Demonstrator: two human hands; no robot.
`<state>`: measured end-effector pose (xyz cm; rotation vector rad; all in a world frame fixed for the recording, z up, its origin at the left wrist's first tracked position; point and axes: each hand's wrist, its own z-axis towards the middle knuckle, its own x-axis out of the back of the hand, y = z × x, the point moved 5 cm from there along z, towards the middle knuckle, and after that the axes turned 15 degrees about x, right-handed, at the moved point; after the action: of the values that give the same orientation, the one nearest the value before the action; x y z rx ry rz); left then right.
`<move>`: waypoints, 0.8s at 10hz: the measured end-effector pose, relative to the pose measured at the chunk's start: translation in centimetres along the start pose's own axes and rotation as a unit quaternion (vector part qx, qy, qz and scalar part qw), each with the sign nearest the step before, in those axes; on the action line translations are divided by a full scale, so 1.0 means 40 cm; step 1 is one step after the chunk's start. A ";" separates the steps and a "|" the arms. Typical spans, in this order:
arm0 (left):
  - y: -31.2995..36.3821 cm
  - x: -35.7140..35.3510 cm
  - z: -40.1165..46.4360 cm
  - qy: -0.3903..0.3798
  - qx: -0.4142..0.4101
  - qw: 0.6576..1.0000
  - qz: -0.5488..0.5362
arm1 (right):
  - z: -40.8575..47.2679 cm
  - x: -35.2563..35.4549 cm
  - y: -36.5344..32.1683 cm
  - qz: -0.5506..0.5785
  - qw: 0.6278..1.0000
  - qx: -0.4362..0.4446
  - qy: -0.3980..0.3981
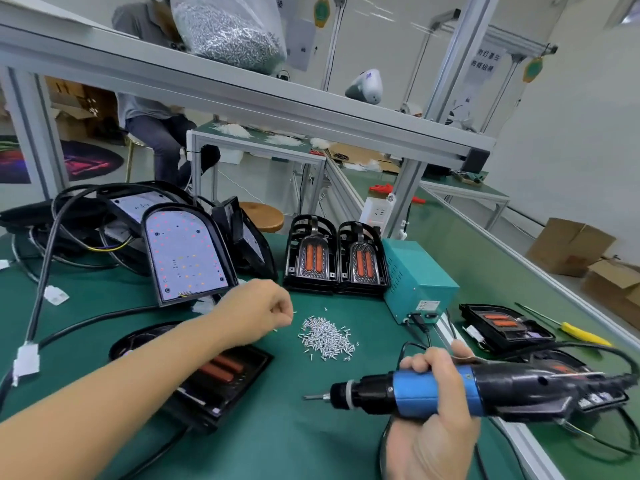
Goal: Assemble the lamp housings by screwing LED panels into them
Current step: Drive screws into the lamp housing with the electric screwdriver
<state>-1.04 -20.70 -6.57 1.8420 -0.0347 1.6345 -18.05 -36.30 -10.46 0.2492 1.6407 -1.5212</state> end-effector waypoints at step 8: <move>-0.161 0.082 -0.332 0.061 0.050 0.914 -0.398 | -0.155 -0.294 -0.095 0.176 0.971 0.060 -0.152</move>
<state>-9.13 -7.93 -6.65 1.5068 0.7675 1.1603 -16.12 -27.06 -0.35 0.3350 1.1935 -1.3123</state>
